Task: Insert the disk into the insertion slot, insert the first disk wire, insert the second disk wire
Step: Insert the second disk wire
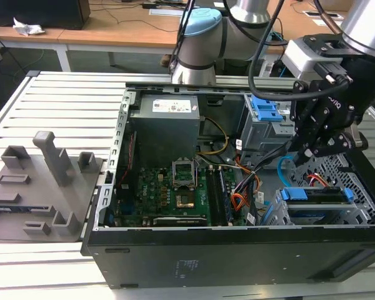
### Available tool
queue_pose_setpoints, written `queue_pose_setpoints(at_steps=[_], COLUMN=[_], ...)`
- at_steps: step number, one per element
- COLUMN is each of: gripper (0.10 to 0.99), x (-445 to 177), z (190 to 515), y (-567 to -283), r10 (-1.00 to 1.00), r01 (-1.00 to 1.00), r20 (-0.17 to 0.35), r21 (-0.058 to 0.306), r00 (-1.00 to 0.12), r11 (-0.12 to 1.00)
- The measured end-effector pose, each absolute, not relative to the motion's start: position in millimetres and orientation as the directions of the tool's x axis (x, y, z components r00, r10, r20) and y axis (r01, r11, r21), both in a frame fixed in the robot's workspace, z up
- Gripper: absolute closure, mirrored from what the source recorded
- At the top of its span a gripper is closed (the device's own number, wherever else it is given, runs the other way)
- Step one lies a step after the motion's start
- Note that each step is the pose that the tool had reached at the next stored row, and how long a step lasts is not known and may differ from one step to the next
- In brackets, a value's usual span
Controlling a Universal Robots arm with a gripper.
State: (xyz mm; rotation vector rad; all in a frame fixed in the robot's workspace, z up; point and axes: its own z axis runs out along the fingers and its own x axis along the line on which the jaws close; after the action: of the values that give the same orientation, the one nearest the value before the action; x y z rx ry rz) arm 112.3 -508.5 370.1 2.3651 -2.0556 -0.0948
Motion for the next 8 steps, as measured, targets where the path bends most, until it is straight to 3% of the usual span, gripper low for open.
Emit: queue_pose_setpoints(at_steps=[8], gripper=[0.784], x=[111.8], z=[360.2], y=[-508.3], r10=[-0.985], r01=[-0.984], r20=[-0.015], r21=[0.049], r00=[0.17], r11=[-0.17])
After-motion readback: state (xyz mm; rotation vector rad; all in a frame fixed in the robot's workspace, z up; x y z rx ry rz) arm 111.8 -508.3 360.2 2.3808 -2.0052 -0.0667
